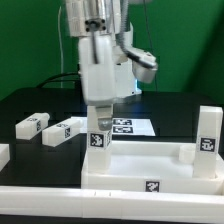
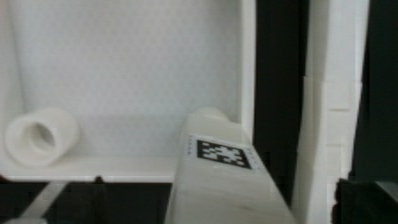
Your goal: Assemble desk
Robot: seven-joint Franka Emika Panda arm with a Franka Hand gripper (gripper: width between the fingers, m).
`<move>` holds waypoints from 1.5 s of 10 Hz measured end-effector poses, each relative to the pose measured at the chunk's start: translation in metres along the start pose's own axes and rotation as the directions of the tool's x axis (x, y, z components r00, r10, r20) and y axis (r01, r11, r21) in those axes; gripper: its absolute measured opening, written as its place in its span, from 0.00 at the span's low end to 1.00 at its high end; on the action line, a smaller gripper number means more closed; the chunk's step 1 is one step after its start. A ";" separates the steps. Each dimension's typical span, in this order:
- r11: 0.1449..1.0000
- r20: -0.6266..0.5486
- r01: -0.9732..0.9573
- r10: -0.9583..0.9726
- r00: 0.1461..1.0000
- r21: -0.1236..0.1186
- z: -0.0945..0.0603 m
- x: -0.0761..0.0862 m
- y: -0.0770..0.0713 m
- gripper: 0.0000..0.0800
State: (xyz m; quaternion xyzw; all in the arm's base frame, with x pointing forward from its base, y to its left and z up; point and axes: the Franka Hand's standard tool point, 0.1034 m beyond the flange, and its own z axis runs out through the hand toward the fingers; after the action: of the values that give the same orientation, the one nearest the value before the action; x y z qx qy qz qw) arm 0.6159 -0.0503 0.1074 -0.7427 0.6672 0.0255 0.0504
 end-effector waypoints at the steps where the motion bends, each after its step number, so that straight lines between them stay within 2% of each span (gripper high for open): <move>1: 0.998 0.001 0.057 -0.057 0.998 0.001 0.000 0.000 0.000 0.80; 4: 0.962 0.001 0.273 -0.273 0.962 0.001 0.000 0.000 0.000 0.81; 5: 0.938 -0.004 0.345 -0.345 0.938 -0.005 0.000 0.001 0.000 0.81; 7: 0.845 -0.040 0.530 -0.533 0.845 -0.070 0.003 0.001 0.003 0.81; 8: 0.771 -0.049 0.628 -0.634 0.771 -0.104 0.003 -0.001 0.003 0.81; 11: 0.550 -0.022 0.825 -0.833 0.552 -0.128 0.003 -0.003 0.002 0.81; 15: 0.245 0.017 0.961 -0.968 0.250 -0.129 0.001 0.001 0.001 0.81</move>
Offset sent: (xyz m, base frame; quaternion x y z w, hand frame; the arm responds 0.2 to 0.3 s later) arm 0.0000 0.0000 0.0000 0.0000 0.0000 -0.1938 0.9810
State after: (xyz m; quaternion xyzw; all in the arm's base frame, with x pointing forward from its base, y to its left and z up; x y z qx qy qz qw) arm 0.6151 -0.0509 0.1064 -0.9974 0.0720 0.0022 -0.0084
